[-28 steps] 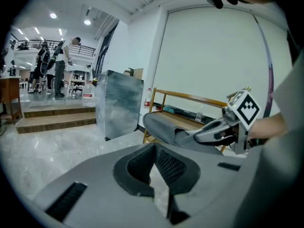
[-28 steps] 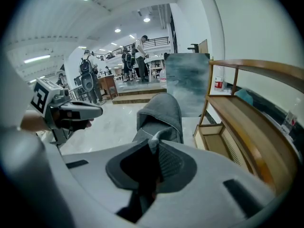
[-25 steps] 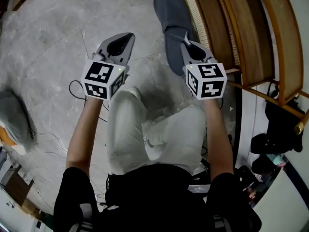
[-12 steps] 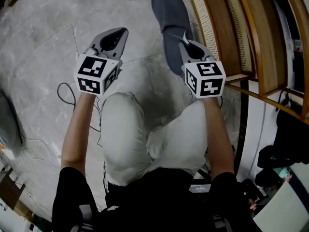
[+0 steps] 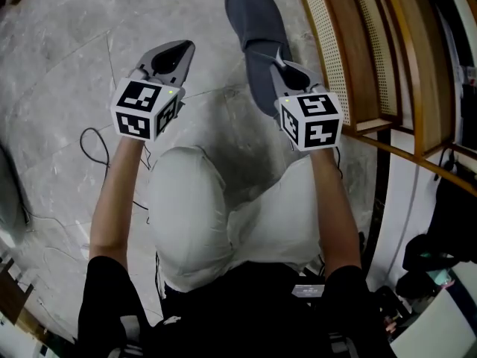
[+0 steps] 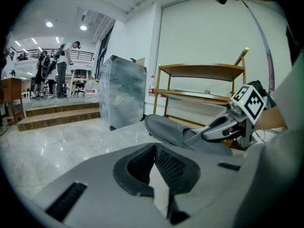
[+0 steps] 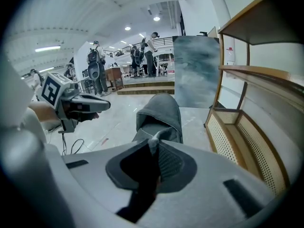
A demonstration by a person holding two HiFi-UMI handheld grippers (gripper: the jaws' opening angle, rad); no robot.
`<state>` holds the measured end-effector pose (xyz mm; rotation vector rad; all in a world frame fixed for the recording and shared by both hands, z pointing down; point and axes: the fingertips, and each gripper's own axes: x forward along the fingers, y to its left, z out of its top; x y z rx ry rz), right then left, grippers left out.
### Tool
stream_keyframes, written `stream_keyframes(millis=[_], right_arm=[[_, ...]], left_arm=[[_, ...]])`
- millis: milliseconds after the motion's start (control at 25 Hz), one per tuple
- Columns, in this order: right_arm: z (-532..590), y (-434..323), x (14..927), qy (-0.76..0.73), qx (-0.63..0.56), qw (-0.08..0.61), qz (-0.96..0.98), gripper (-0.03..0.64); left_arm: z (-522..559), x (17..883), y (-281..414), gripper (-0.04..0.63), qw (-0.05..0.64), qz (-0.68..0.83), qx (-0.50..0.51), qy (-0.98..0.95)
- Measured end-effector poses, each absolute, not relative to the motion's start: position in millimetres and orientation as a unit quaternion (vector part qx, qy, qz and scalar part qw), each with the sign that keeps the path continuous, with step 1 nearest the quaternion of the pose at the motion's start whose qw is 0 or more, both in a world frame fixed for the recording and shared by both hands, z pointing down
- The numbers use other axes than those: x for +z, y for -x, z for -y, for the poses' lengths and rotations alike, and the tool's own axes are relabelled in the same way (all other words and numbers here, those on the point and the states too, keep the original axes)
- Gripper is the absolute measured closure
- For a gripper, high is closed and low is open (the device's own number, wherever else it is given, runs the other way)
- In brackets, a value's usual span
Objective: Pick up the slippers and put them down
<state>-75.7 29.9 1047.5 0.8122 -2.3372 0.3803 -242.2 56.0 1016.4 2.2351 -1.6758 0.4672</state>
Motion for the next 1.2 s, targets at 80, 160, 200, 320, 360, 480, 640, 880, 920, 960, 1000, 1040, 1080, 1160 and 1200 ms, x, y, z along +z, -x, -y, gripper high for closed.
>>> stream_keyframes(millis=[80, 160, 200, 320, 360, 480, 640, 880, 920, 960, 1000, 1040, 1080, 1160, 1200], right_arm=[[-28.1, 75.5, 1057.1, -0.310, 0.145, 0.314, 0.886, 0.597], [-27.4, 76.6, 1063.9, -0.309, 0.140, 0.316, 0.886, 0.597], [-27.6, 77.5, 1066.7, -0.308, 0.137, 0.318, 0.886, 0.597], [-28.6, 80.0, 1076.7, -0.305, 0.136, 0.321, 0.886, 0.597], [-28.7, 80.6, 1081.3, -0.305, 0.138, 0.322, 0.886, 0.597], [-29.6, 83.2, 1095.5, -0.304, 0.139, 0.326, 0.884, 0.595], [-35.7, 89.4, 1111.8, -0.298, 0.141, 0.326, 0.886, 0.595], [-46.6, 92.0, 1143.9, -0.293, 0.157, 0.342, 0.879, 0.595], [-48.2, 93.1, 1147.4, -0.292, 0.158, 0.345, 0.878, 0.594], [-50.6, 94.4, 1150.8, -0.290, 0.160, 0.347, 0.877, 0.595], [-53.3, 95.8, 1154.5, -0.288, 0.163, 0.349, 0.877, 0.595], [-56.0, 97.4, 1158.7, -0.286, 0.166, 0.351, 0.876, 0.595], [-58.5, 98.8, 1163.4, -0.284, 0.170, 0.353, 0.875, 0.594], [-62.5, 100.4, 1174.4, -0.281, 0.173, 0.357, 0.874, 0.594], [-64.5, 100.6, 1180.3, -0.279, 0.174, 0.360, 0.873, 0.594]], left_arm=[[-54.9, 1028.6, 243.1, 0.591, 0.155, 0.582, 0.169, -0.781], [-54.1, 1038.7, 244.2, 0.591, 0.154, 0.580, 0.173, -0.781], [-54.1, 1043.0, 245.1, 0.591, 0.152, 0.580, 0.175, -0.781], [-54.7, 1055.3, 248.8, 0.591, 0.156, 0.582, 0.170, -0.780], [-54.8, 1060.2, 249.7, 0.591, 0.159, 0.582, 0.169, -0.779], [-56.9, 1076.3, 249.9, 0.591, 0.167, 0.578, 0.171, -0.780], [-63.9, 1096.3, 248.9, 0.591, 0.176, 0.572, 0.176, -0.781], [-77.2, 1127.9, 248.5, 0.591, 0.193, 0.570, 0.187, -0.777], [-80.2, 1132.6, 248.2, 0.591, 0.197, 0.570, 0.189, -0.775], [-84.0, 1137.3, 247.6, 0.591, 0.201, 0.569, 0.191, -0.774], [-88.4, 1142.0, 247.1, 0.591, 0.205, 0.569, 0.193, -0.773], [-92.6, 1146.6, 246.8, 0.591, 0.209, 0.568, 0.195, -0.772], [-96.3, 1151.0, 246.5, 0.591, 0.212, 0.568, 0.198, -0.770], [-102.5, 1159.6, 244.5, 0.591, 0.218, 0.566, 0.204, -0.769], [-105.6, 1163.3, 242.3, 0.591, 0.223, 0.563, 0.206, -0.769]])
